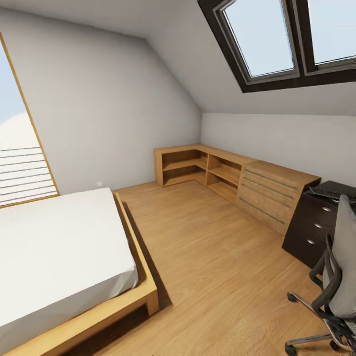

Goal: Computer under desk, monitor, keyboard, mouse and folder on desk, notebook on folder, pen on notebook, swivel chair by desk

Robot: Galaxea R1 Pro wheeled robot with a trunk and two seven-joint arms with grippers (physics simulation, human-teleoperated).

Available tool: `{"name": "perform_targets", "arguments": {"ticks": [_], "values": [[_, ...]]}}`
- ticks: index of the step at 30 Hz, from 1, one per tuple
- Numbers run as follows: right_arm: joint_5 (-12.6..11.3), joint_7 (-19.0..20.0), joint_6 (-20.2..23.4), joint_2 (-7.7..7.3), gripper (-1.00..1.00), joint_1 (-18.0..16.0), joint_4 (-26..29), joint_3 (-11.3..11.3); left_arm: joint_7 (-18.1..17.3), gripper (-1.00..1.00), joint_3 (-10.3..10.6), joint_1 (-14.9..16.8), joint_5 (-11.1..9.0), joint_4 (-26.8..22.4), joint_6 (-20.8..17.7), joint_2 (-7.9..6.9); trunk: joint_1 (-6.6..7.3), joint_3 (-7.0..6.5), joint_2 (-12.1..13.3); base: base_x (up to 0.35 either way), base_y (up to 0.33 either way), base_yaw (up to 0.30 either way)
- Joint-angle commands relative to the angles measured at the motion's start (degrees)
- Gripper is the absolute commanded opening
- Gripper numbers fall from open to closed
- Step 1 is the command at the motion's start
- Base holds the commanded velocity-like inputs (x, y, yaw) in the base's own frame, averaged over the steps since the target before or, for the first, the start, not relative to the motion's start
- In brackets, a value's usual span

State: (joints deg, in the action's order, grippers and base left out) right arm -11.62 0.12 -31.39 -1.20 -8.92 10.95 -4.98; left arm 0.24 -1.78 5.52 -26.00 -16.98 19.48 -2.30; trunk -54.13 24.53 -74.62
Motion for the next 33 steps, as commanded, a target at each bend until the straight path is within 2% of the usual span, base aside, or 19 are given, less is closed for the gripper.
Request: {"name": "perform_targets", "arguments": {"ticks": [1, 15, 33], "values": [[0.0, 0.0, -0.2, 0.01, 1.00, 0.0, 0.0, -0.2, 0.0, 1.00, -0.1, 0.0, 0.0, 0.2, 0.2, 0.01, 0.01, 0.14, 0.0, -0.151, 0.068, -0.184], [-0.1, 0.1, -0.2, -0.10, 1.00, 0.0, -0.1, -0.1, 0.0, 1.00, 0.0, 0.0, 0.2, 0.8, 0.5, 0.23, 0.01, 1.22, 0.0, -0.253, 0.077, -0.174], [-0.2, 0.1, -0.2, -0.03, 1.00, 0.0, -0.1, -0.2, -0.1, 1.00, -0.1, 0.0, 0.2, 0.8, 2.3, 0.32, 0.01, 2.51, 0.0, -0.024, 0.004, -0.179]]}}
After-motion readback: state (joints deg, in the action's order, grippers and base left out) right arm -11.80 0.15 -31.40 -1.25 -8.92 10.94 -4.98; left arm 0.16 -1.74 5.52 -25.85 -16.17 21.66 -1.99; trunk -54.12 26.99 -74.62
